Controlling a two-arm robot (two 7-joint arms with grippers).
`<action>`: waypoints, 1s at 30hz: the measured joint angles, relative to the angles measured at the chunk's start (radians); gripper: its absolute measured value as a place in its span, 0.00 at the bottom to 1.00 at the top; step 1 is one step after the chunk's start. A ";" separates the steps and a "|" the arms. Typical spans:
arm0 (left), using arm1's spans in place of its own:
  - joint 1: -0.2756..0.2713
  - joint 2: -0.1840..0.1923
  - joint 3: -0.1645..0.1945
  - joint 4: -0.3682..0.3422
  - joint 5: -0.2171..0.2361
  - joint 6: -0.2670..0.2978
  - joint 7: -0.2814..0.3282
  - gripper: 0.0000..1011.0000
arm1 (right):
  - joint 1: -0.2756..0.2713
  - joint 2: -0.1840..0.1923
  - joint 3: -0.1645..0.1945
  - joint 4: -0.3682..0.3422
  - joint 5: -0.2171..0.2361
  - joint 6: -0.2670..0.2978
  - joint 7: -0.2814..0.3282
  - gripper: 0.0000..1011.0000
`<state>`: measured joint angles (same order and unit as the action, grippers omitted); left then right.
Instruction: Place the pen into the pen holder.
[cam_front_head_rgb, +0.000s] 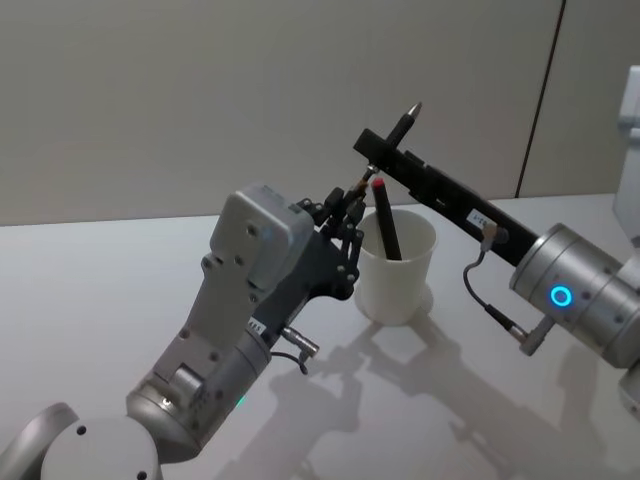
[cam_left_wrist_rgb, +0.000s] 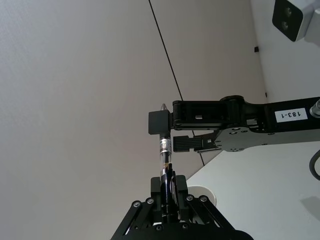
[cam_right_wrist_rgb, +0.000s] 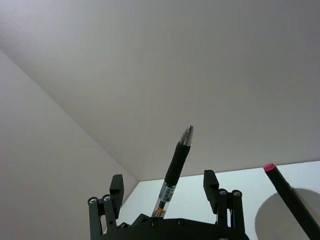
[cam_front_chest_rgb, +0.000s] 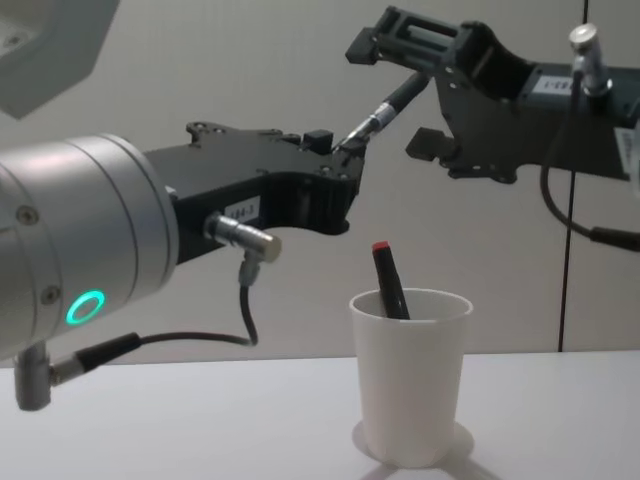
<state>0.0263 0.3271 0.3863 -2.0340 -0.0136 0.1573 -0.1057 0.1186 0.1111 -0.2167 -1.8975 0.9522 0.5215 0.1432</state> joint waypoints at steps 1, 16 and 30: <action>0.001 0.000 0.000 -0.001 0.001 0.001 0.001 0.18 | 0.000 0.000 -0.001 0.002 0.005 0.000 -0.001 0.99; 0.019 0.004 -0.005 -0.025 0.016 0.022 0.014 0.17 | -0.003 -0.019 -0.010 0.037 0.142 -0.021 -0.041 0.99; 0.028 0.005 -0.011 -0.035 0.025 0.032 0.013 0.18 | -0.017 -0.031 -0.021 0.065 0.250 -0.075 -0.086 0.99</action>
<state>0.0540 0.3318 0.3752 -2.0694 0.0110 0.1889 -0.0928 0.1015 0.0805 -0.2377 -1.8328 1.2021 0.4461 0.0576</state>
